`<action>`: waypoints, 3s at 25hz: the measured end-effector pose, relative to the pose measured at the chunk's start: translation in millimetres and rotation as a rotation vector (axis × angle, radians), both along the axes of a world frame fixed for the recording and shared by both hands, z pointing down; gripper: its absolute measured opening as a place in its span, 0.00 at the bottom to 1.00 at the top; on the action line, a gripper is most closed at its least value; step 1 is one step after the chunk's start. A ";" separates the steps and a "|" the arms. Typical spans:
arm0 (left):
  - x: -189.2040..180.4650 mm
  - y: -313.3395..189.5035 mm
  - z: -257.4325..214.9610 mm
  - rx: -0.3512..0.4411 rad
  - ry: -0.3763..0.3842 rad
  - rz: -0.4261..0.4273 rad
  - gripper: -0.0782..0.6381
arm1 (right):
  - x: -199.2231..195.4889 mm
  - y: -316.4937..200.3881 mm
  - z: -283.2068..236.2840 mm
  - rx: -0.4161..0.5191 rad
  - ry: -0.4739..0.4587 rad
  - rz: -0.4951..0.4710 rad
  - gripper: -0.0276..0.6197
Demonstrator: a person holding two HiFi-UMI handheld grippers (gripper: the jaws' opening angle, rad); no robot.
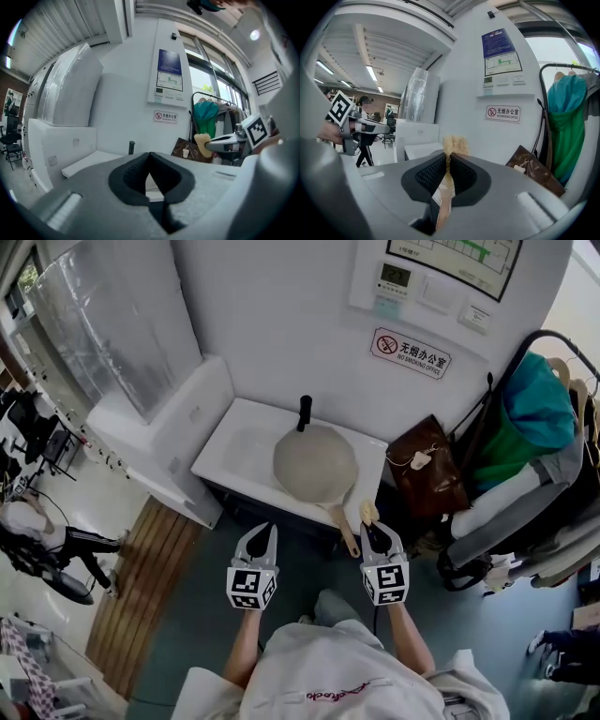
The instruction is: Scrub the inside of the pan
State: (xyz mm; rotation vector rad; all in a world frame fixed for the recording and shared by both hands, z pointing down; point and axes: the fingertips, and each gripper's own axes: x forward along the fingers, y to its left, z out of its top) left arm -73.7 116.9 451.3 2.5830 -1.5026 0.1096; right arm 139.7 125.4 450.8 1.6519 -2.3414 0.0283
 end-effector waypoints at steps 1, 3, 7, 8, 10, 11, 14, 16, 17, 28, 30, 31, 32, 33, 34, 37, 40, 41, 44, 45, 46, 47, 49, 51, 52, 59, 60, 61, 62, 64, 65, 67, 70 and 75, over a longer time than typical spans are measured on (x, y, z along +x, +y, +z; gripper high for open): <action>1.8 0.4 2.7 -0.007 0.000 0.005 0.11 | 0.1 0.2 1.8 -0.004 -0.001 -0.002 0.09; 5.0 0.1 8.1 -0.020 -0.003 0.014 0.11 | 0.6 -0.4 6.4 -0.015 -0.003 -0.001 0.09; 6.7 -7.1 14.6 -0.028 -0.008 0.016 0.11 | -0.4 -6.9 13.8 -0.027 -0.006 -0.007 0.09; 6.6 -10.4 14.5 -0.026 -0.009 0.015 0.11 | -0.8 -10.3 14.6 -0.026 -0.008 -0.009 0.09; 6.8 -17.9 13.6 -0.023 -0.012 0.015 0.11 | -1.9 -18.8 15.3 -0.024 -0.010 -0.014 0.09; 7.1 -21.4 13.7 -0.023 -0.013 0.016 0.11 | -2.5 -23.2 15.5 -0.024 -0.010 -0.016 0.09; 5.7 -33.0 17.5 -0.032 -0.017 0.011 0.11 | -6.0 -38.0 16.0 -0.020 -0.015 -0.026 0.09; 6.2 -43.9 19.5 -0.036 -0.019 0.009 0.11 | -6.4 -48.9 16.0 -0.019 -0.019 -0.027 0.09; 7.2 -49.7 19.5 -0.036 -0.020 0.009 0.11 | -5.5 -54.8 16.3 -0.020 -0.020 -0.027 0.09; 16.8 -132.4 3.1 -0.025 -0.034 0.005 0.11 | 8.8 -138.0 0.7 -0.002 -0.025 -0.020 0.09; 18.4 -148.8 0.2 -0.023 -0.036 0.001 0.11 | 12.6 -154.5 -2.0 -0.001 -0.023 -0.022 0.09; 19.1 -157.1 -1.3 -0.022 -0.037 -0.001 0.11 | 14.4 -162.9 -3.2 0.000 -0.020 -0.022 0.09; 19.7 -165.4 -2.7 -0.020 -0.037 -0.002 0.11 | 15.9 -171.5 -4.4 0.001 -0.017 -0.024 0.09; 20.4 -173.6 -3.9 -0.020 -0.038 -0.003 0.11 | 17.1 -180.1 -5.4 0.002 -0.014 -0.026 0.09; 21.4 -181.6 -4.9 -0.019 -0.039 -0.004 0.11 | 18.4 -188.5 -6.3 0.001 -0.010 -0.029 0.09; 27.6 -204.0 -6.9 -0.022 -0.045 -0.002 0.11 | 23.8 -211.1 -8.6 -0.002 -0.002 -0.037 0.09; 34.5 -223.2 -7.0 -0.025 -0.051 0.005 0.11 | 29.3 -230.9 -10.0 -0.003 0.003 -0.044 0.09; 36.4 -229.2 -6.5 -0.028 -0.053 0.006 0.11 | 31.1 -237.3 -10.5 -0.003 0.005 -0.047 0.09; 42.7 -244.3 -3.3 -0.039 -0.059 0.009 0.11 | 36.6 -254.3 -12.2 -0.002 0.009 -0.052 0.09; 44.7 -248.7 -1.9 -0.043 -0.063 0.011 0.11 | 38.1 -259.1 -12.5 -0.002 0.010 -0.055 0.09; 46.7 -253.2 -0.5 -0.046 -0.067 0.012 0.11 | 39.2 -263.9 -12.6 -0.002 0.011 -0.059 0.09; 48.5 -257.7 0.7 -0.049 -0.070 0.013 0.11 | 39.9 -268.9 -12.7 0.000 0.011 -0.064 0.09; 50.8 -265.9 2.4 -0.054 -0.076 0.013 0.11 | 39.5 -278.2 -13.6 0.009 0.010 -0.077 0.09; 51.2 -272.0 4.5 -0.058 -0.085 0.012 0.11 | 37.2 -284.5 -13.6 0.011 0.009 -0.091 0.09; 50.9 -275.0 5.7 -0.060 -0.090 0.012 0.11 | 35.9 -287.2 -12.1 0.006 0.009 -0.098 0.09; 36.8 -288.7 19.9 -0.092 -0.104 0.005 0.11 | 14.6 -310.9 2.4 0.000 0.134 -0.179 0.09; 34.1 -290.6 22.7 -0.098 -0.105 0.006 0.11 | 11.5 -314.8 3.5 0.001 0.164 -0.190 0.09; 31.1 -292.8 25.4 -0.103 -0.106 0.008 0.11 | 8.6 -318.7 4.4 0.000 0.193 -0.199 0.09; 27.9 -295.0 27.8 -0.108 -0.108 0.010 0.11 | 5.4 -322.3 5.5 -0.001 0.218 -0.207 0.09; 21.7 -299.7 31.4 -0.114 -0.110 0.015 0.11 | -1.5 -329.0 9.2 -0.002 0.263 -0.224 0.09; 19.0 -302.0 33.8 -0.118 -0.110 0.017 0.11 | -4.9 -332.0 12.2 -0.003 0.286 -0.233 0.09; 13.9 -305.6 41.7 -0.134 -0.110 0.020 0.11 | -11.4 -335.9 21.9 -0.010 0.340 -0.257 0.09; 7.3 -308.0 55.9 -0.162 -0.109 0.024 0.11 | -21.3 -335.3 42.0 -0.020 0.457 -0.320 0.09; 0.5 -311.3 79.2 -0.206 -0.116 0.032 0.11 | -31.5 -331.5 74.7 -0.032 0.651 -0.430 0.09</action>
